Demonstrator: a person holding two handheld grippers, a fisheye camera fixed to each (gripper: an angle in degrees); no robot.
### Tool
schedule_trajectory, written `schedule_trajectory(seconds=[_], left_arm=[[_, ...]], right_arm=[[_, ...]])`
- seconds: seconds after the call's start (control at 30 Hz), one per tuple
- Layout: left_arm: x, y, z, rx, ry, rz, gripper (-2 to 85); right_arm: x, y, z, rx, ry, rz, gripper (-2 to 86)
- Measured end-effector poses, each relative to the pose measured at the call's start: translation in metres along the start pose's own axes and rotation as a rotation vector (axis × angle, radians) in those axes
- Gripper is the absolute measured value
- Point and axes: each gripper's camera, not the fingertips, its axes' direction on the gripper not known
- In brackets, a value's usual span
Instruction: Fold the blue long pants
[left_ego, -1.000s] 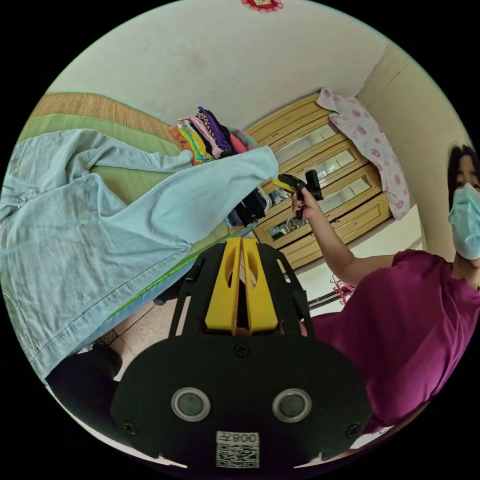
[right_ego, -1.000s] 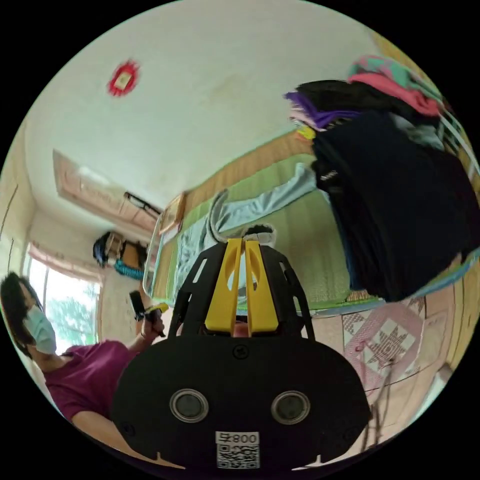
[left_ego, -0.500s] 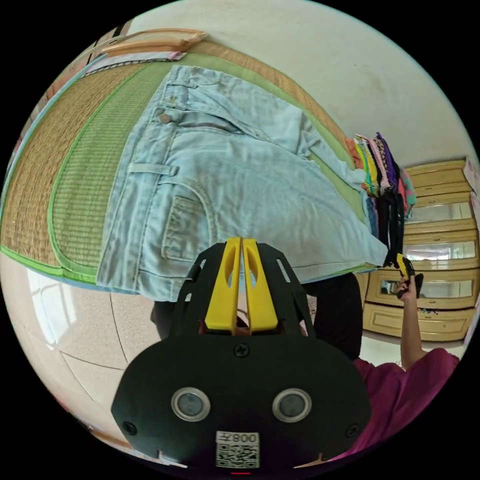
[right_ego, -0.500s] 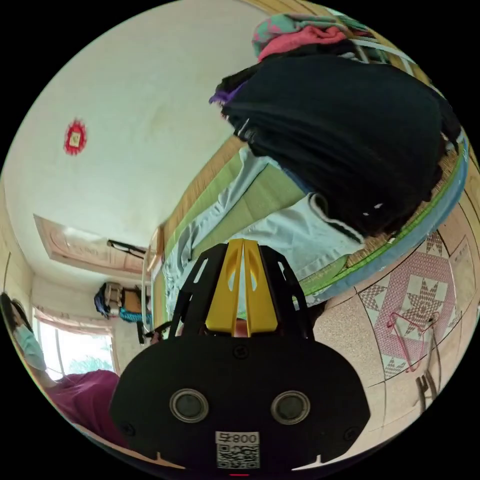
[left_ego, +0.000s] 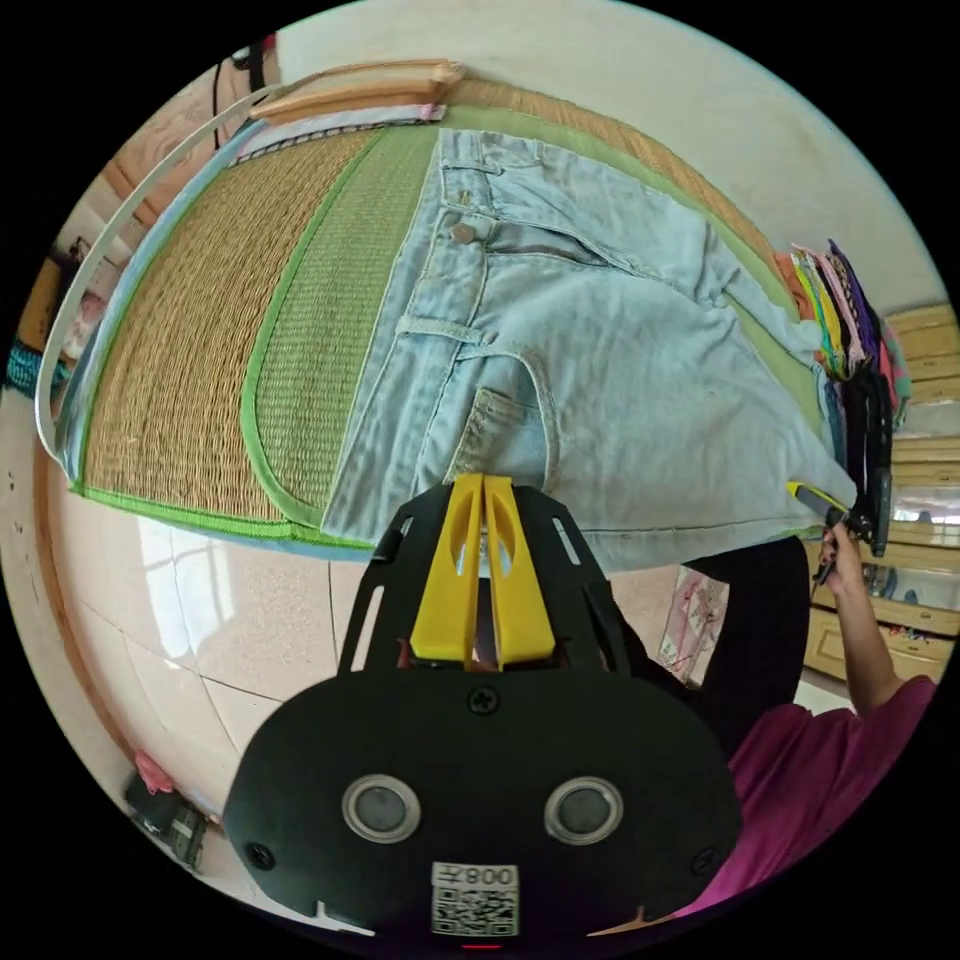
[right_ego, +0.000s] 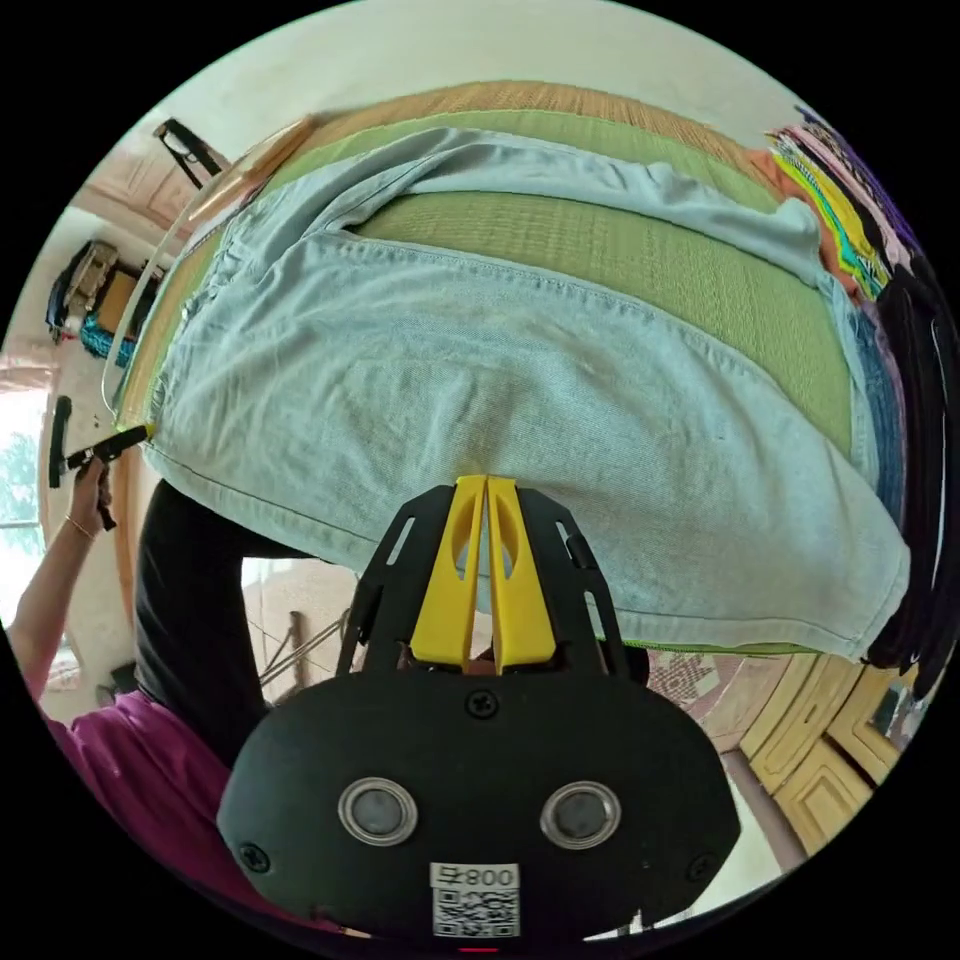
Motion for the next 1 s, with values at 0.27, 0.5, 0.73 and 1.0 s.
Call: schedule_trajectory(seconds=[0.27, 0.5, 0.73, 1.0], left_arm=[[0.034, -0.036, -0.036, 0.199, 0.026, 0.051, 0.1], [0.081, -0.171, -0.017, 0.226, 0.092, 0.073, 0.1], [0.109, -0.243, 0.015, 0.117, -0.092, 0.123, -0.1], [0.095, -0.276, -0.001, 0.095, -0.209, 0.059, 0.0]], right_arm=[[-0.074, 0.008, 0.018, 0.004, 0.194, -0.088, 0.1], [-0.057, 0.007, 0.011, 0.036, 0.005, -0.026, 0.2], [-0.077, -0.003, 0.04, 0.001, -0.001, -0.086, 0.1], [-0.113, -0.008, 0.073, -0.027, -0.226, -0.157, 0.0]])
